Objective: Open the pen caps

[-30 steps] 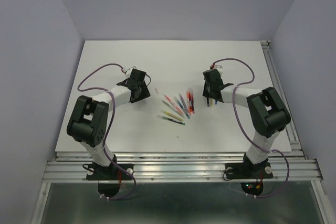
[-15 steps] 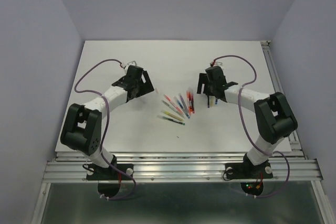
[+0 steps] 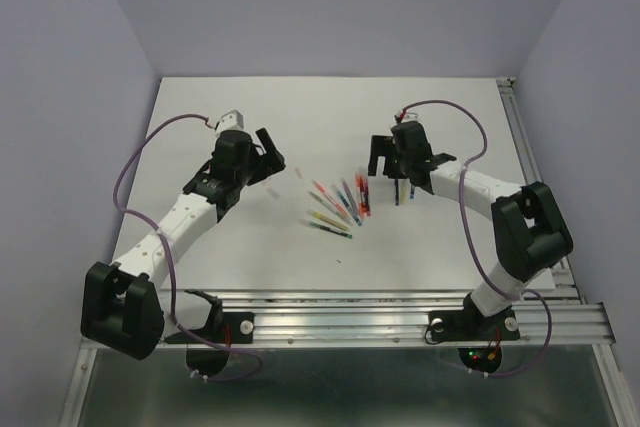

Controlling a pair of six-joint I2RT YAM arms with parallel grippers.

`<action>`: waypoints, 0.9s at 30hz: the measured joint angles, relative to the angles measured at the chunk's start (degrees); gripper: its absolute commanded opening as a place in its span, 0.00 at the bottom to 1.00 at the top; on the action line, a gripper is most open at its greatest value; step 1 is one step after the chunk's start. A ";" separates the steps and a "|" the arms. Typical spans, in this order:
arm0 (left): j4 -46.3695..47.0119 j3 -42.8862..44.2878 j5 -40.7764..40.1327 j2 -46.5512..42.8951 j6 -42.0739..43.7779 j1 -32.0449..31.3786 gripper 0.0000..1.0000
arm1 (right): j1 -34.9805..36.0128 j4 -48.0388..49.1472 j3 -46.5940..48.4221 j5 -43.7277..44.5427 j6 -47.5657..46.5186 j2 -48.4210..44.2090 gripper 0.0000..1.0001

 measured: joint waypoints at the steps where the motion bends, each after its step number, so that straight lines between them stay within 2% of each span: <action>1: 0.04 -0.28 0.00 -0.33 -0.02 0.00 0.99 | 0.35 -0.31 0.55 0.07 -0.09 0.74 1.00; 7: -0.13 -1.36 0.00 -0.52 -0.02 0.00 0.99 | 2.34 -2.32 4.98 1.84 -0.20 6.62 0.99; 11: -0.04 -1.36 0.00 -0.50 -0.02 0.00 0.99 | 3.02 -3.78 6.91 3.54 -0.22 9.53 0.86; 14: -0.02 -1.36 0.00 -0.48 0.00 0.00 0.99 | 3.13 -4.39 6.95 3.69 -0.28 10.34 0.82; 17: -0.02 -1.36 0.00 -0.44 0.00 0.00 0.99 | 3.21 -4.48 6.95 3.30 -0.39 11.04 0.74; 22: 0.04 -1.36 0.00 0.13 0.02 0.00 0.99 | 3.67 -4.52 6.95 2.67 -0.35 12.63 0.72; 27: 0.07 -1.36 0.02 0.57 0.02 0.00 0.99 | 3.76 -4.59 6.97 2.29 -0.37 13.11 0.64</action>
